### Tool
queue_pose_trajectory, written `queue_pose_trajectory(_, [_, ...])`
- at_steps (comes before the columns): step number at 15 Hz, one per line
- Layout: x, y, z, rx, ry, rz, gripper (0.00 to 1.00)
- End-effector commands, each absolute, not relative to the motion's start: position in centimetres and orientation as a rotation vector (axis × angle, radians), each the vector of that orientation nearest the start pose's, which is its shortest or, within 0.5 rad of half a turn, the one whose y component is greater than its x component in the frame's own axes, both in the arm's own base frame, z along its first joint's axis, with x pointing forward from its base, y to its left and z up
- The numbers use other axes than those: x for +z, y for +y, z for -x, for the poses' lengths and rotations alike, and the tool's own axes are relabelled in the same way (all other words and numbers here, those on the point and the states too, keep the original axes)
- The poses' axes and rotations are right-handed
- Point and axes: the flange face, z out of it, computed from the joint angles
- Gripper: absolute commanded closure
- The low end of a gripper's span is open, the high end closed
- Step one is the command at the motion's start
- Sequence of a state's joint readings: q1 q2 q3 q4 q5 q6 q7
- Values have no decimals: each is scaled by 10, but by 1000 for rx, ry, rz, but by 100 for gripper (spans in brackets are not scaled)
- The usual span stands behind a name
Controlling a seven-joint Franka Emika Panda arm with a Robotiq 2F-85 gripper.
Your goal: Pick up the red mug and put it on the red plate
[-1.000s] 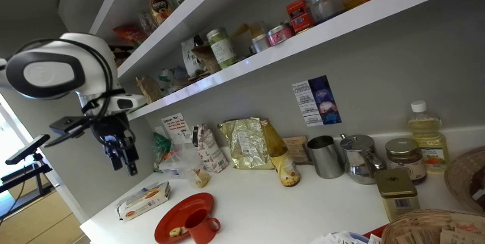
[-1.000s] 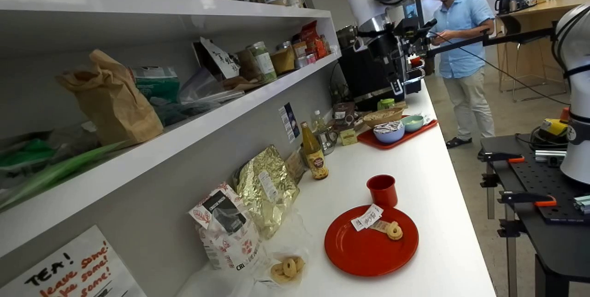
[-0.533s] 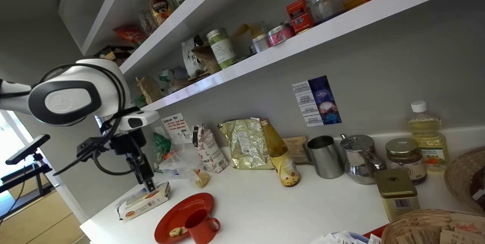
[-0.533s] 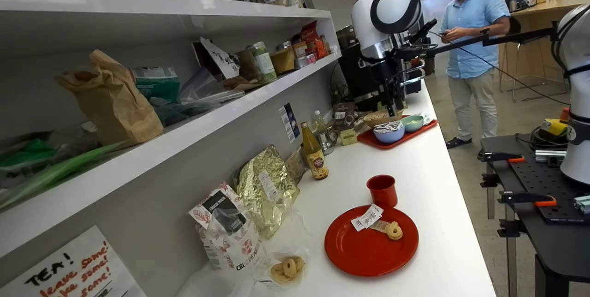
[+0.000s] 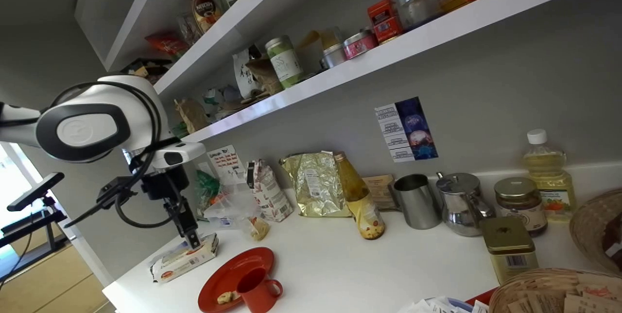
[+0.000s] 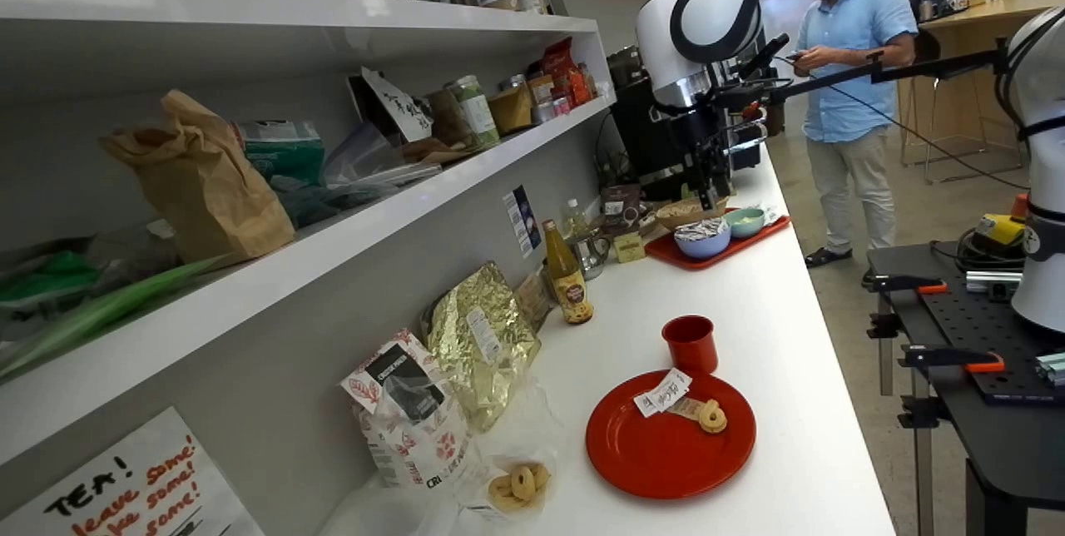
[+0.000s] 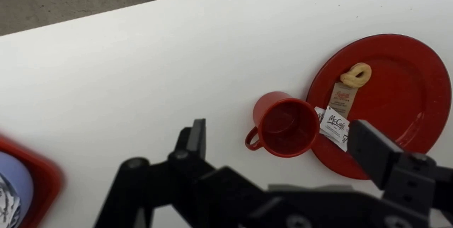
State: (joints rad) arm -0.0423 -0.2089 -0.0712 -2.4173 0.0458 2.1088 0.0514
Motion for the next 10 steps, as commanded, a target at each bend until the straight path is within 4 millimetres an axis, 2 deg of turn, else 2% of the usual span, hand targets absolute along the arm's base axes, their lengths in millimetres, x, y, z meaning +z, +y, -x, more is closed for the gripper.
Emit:
queue_pose_trajectory(1, [385,-51,-452,145,316,3065,0])
queue_pose_trajectory(4, [395,-55,-479,39,412,3039,0])
queue_pose_trajectory(6, [390,-54,-496,17,458,3032,0])
queue_pose_trajectory(7, [385,-53,-501,21,470,3035,0])
queue_pose_trajectory(10, [345,-42,-511,107,485,3058,0])
